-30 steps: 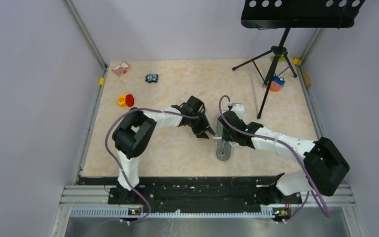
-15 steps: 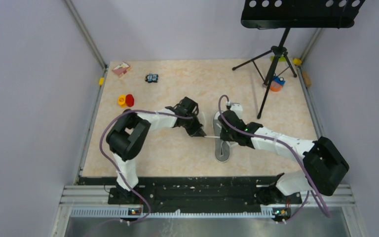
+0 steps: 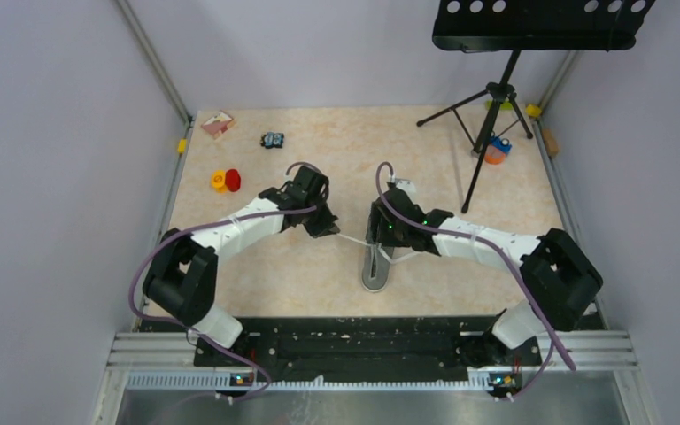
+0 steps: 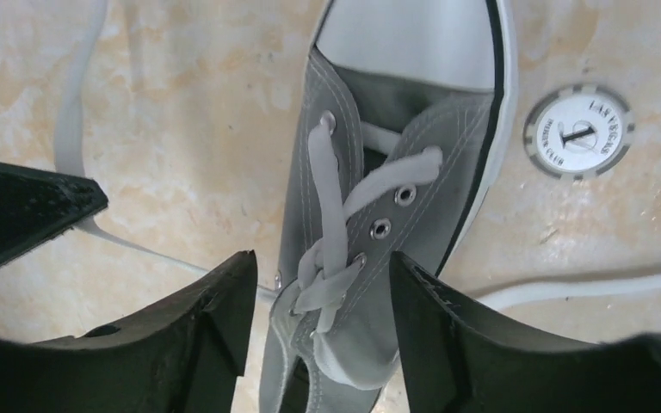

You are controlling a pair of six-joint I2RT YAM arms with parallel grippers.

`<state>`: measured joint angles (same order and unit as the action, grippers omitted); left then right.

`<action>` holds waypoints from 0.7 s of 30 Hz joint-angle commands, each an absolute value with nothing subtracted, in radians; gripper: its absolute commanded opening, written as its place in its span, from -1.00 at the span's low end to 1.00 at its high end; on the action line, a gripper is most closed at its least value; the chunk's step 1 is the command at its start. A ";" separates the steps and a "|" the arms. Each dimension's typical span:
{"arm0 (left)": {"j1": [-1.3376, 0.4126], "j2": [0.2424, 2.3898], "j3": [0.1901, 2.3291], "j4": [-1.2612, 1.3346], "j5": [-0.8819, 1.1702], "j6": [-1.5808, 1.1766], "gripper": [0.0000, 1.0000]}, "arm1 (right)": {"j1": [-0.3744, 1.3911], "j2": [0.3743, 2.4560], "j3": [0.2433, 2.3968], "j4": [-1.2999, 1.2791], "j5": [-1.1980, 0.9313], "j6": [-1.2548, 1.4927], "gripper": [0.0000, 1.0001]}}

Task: Tie the shoes
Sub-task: Place the shoe at the center of the board, then cross the shoelace with the shoelace.

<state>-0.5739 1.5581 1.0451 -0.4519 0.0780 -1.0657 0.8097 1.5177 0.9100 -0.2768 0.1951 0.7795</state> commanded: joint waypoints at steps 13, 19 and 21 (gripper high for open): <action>-0.570 1.580 1.051 -0.477 0.143 -0.944 -1.00 | 0.444 1.173 0.677 -0.435 0.325 0.709 0.19; -0.577 1.583 1.053 -0.473 0.154 -0.920 -1.00 | 0.384 1.308 0.675 -0.348 0.278 0.784 0.31; -0.577 1.587 1.040 -0.468 0.151 -0.916 -1.00 | 0.360 1.357 0.692 -0.316 0.273 0.788 0.29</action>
